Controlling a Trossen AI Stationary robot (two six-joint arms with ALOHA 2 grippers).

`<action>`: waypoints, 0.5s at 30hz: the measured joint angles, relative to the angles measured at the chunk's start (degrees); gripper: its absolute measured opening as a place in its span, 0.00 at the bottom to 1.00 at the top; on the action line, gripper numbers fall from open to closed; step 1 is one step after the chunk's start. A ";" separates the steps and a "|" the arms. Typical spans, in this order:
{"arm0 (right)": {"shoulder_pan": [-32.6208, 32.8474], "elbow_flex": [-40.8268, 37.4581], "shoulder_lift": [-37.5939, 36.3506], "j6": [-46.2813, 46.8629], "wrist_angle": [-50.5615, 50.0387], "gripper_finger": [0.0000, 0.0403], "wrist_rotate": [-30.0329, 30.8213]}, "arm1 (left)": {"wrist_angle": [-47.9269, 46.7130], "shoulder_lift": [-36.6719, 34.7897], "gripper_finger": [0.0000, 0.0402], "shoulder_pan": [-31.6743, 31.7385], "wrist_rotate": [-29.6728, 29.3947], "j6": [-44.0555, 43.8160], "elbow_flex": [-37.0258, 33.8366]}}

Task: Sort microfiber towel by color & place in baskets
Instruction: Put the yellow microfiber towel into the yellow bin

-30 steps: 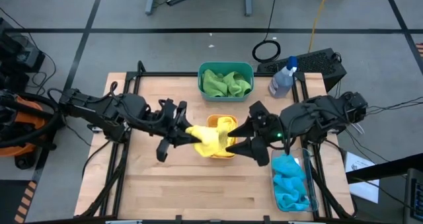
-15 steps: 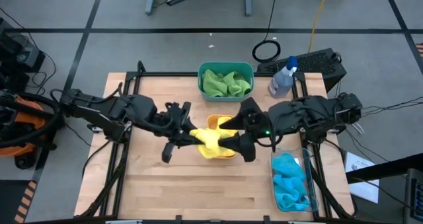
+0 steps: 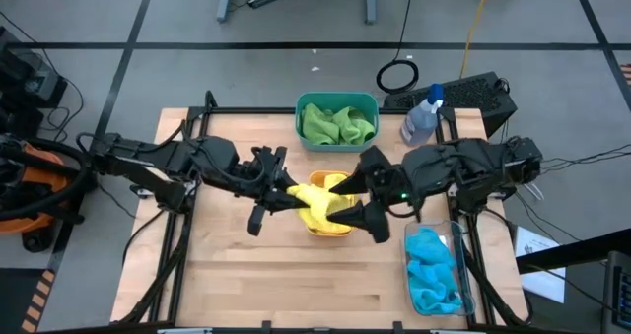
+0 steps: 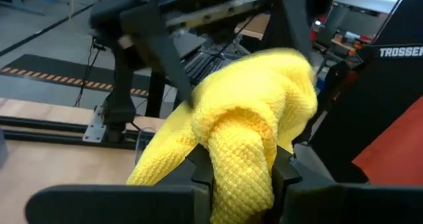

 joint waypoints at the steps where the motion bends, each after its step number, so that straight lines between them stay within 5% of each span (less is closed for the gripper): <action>1: -0.10 0.00 -0.38 0.02 -0.02 0.85 -0.62 | -0.40 -0.15 0.15 0.04 -0.04 -0.02 0.00; 15: -0.33 0.02 2.27 -0.04 -0.13 0.90 -0.08 | -0.76 -0.33 0.15 0.30 -2.60 -4.54 0.00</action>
